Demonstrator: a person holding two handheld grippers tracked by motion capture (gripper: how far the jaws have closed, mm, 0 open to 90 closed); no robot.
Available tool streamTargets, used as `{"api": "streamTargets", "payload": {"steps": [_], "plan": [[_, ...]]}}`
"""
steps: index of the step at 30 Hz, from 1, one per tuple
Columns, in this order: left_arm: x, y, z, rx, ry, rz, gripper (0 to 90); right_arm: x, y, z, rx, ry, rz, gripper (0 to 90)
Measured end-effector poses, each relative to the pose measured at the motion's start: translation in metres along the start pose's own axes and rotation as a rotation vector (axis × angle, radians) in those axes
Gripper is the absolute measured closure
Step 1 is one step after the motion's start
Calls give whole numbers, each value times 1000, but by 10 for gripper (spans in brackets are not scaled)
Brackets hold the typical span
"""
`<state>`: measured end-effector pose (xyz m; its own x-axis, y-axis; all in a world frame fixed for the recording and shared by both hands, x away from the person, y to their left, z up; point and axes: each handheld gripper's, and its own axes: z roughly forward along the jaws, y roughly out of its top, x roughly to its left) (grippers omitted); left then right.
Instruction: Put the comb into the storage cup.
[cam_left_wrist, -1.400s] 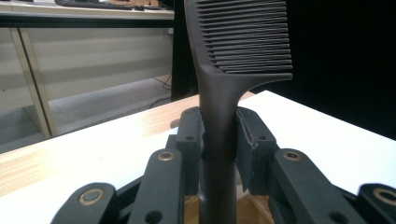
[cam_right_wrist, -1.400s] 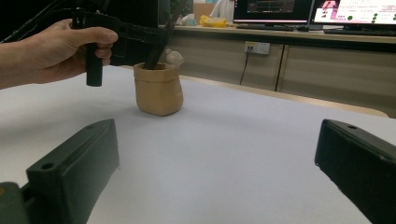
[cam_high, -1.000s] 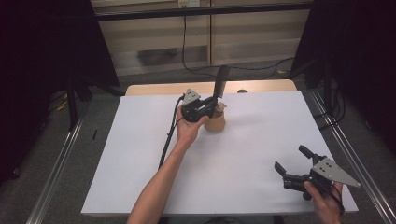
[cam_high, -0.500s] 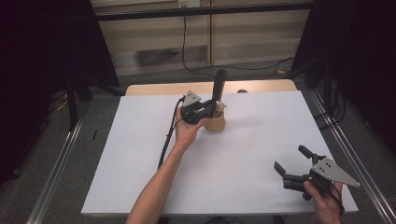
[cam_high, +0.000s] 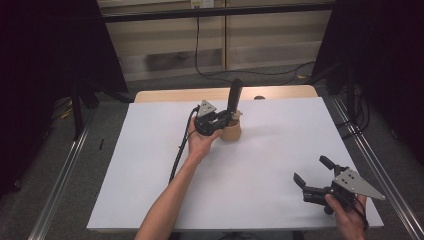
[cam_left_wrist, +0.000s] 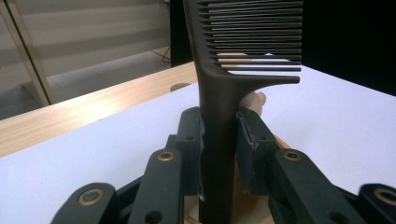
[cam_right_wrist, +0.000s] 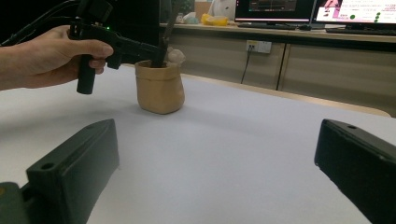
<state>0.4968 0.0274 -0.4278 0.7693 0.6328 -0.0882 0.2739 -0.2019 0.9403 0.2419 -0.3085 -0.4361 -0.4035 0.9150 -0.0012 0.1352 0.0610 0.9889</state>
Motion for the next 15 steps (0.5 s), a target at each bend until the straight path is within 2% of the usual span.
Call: {"api": "streamTargets", "payload": {"steps": [6, 8, 15], "plan": [[1, 0, 1, -5, -4, 1, 726, 0, 0, 0, 0, 3, -5, 0], [1, -1, 1, -8, -1, -11, 724, 0, 0, 0, 0, 1, -2, 0], [1, 0, 1, -9, 4, 2, 715, 0, 0, 0, 0, 2, -2, 0]]}}
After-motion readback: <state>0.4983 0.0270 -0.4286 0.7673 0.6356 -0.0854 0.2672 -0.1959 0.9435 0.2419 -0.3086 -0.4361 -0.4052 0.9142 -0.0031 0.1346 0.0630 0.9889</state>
